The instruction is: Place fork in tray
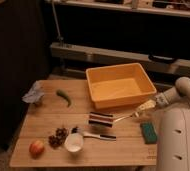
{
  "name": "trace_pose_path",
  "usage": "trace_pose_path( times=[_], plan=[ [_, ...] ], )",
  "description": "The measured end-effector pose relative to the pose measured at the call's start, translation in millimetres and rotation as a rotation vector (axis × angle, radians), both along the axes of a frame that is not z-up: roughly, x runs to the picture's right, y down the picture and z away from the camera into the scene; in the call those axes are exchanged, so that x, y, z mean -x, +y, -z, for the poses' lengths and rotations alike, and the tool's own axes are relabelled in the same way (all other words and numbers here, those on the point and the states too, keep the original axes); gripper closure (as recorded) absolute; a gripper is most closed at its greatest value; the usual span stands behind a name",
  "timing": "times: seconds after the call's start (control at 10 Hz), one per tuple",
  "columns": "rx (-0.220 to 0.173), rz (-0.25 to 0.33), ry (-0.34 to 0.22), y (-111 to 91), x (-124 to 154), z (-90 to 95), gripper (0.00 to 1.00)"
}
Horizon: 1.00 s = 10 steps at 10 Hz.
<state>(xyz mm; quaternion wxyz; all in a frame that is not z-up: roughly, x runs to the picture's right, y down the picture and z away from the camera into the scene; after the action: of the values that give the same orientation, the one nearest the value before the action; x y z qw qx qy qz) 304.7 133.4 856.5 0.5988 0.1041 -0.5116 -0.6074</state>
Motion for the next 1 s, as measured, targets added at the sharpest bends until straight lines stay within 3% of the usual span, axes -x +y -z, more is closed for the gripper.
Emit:
trace_pose_path(
  times=[1.0],
  plan=[
    [0.018,0.004,-0.004,0.6,4.2,-8.3,0.26]
  ],
)
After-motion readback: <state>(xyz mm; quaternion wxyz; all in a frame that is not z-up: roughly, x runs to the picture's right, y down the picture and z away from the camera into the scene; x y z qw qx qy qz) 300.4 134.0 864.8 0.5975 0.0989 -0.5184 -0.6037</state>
